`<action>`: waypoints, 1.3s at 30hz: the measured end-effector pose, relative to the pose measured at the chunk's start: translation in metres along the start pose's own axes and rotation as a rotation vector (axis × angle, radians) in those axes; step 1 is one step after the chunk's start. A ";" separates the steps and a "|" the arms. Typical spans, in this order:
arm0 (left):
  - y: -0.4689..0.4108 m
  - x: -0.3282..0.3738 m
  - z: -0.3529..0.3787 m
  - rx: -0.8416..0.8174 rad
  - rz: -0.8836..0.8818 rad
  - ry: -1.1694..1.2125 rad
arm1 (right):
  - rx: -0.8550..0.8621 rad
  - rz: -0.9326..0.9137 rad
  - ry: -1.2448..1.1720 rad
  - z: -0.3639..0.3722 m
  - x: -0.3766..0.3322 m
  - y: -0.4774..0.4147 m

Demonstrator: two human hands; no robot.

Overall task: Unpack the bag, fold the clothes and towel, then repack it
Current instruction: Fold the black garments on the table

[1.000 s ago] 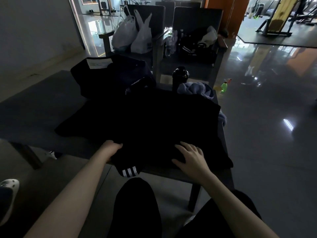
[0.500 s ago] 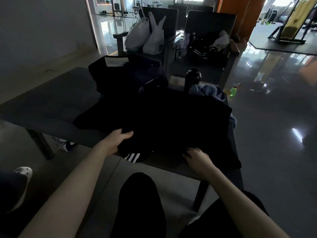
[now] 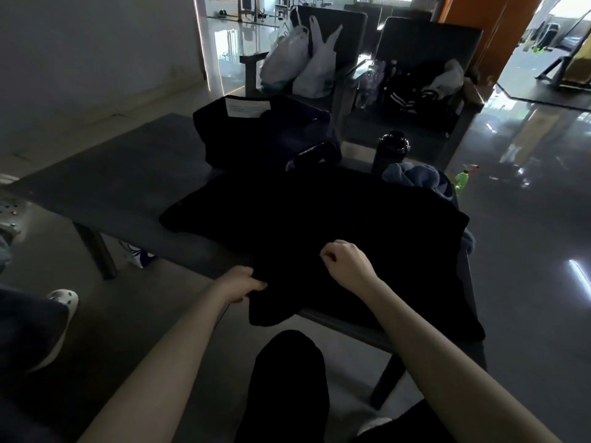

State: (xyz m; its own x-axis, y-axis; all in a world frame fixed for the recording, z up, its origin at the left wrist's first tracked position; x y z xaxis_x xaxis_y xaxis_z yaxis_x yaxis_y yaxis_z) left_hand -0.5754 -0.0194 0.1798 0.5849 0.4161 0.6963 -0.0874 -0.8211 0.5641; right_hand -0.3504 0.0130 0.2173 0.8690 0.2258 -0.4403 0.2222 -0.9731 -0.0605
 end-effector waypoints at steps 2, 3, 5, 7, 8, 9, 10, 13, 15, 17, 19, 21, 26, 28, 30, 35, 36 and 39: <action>-0.007 -0.005 0.003 0.031 -0.003 0.111 | -0.085 -0.085 0.005 0.016 -0.018 -0.028; -0.011 -0.009 0.005 0.058 -0.027 0.189 | -0.119 -0.110 0.023 0.024 -0.026 -0.042; -0.014 -0.017 0.008 0.114 -0.092 0.332 | -0.189 -0.103 0.075 0.041 -0.037 -0.067; -0.011 -0.023 0.011 0.117 -0.129 0.315 | -0.282 -0.041 0.175 0.057 -0.042 -0.082; -0.008 -0.025 0.013 0.076 -0.117 0.275 | -0.322 -0.007 0.230 0.064 -0.043 -0.085; -0.007 -0.028 0.016 0.019 -0.098 0.233 | -0.339 0.017 0.274 0.071 -0.043 -0.086; -0.005 -0.030 0.019 -0.032 -0.087 0.185 | -0.319 0.027 0.297 0.075 -0.043 -0.087; -0.005 -0.044 0.023 -0.068 -0.131 0.014 | -0.202 0.028 0.204 0.078 -0.043 -0.088; -0.004 -0.055 0.024 -0.067 -0.157 0.066 | -0.156 0.044 0.082 0.071 -0.041 -0.089; 0.000 -0.058 0.018 -0.002 -0.137 0.336 | -0.151 0.067 -0.044 0.057 -0.038 -0.091; 0.007 -0.056 0.002 0.146 -0.072 0.580 | -0.183 0.088 -0.173 0.042 -0.036 -0.091; 0.014 -0.053 -0.014 0.271 -0.002 0.621 | -0.133 0.114 -0.227 0.034 -0.038 -0.089; 0.031 -0.049 -0.022 0.233 0.007 0.645 | 0.110 0.121 -0.266 0.034 -0.047 -0.080; 0.033 -0.051 -0.017 0.151 -0.079 0.637 | 0.019 0.087 -0.285 0.040 -0.048 -0.072; 0.033 -0.052 -0.010 0.062 -0.160 0.565 | -0.102 0.032 -0.201 0.050 -0.048 -0.059; 0.029 -0.053 -0.004 0.086 -0.152 0.314 | -0.309 -0.028 0.131 0.072 -0.031 -0.025; 0.028 -0.055 -0.004 0.105 -0.154 0.323 | -0.245 -0.019 0.111 0.071 -0.028 -0.021; 0.024 -0.058 -0.008 0.227 -0.115 0.447 | 0.039 0.047 0.012 0.061 -0.021 -0.007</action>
State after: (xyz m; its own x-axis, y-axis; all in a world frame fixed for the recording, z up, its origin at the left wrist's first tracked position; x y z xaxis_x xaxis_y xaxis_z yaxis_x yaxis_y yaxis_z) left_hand -0.6177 -0.0602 0.1558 0.1740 0.5944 0.7852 0.1637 -0.8037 0.5721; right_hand -0.3971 0.0122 0.1719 0.8834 0.1798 -0.4328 0.1636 -0.9837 -0.0746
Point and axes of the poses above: each hand's wrist, its own y-axis away from the middle knuckle, its own z-axis out of the palm, x = y × z, the point moved 4 cm from there along -y, towards the middle knuckle
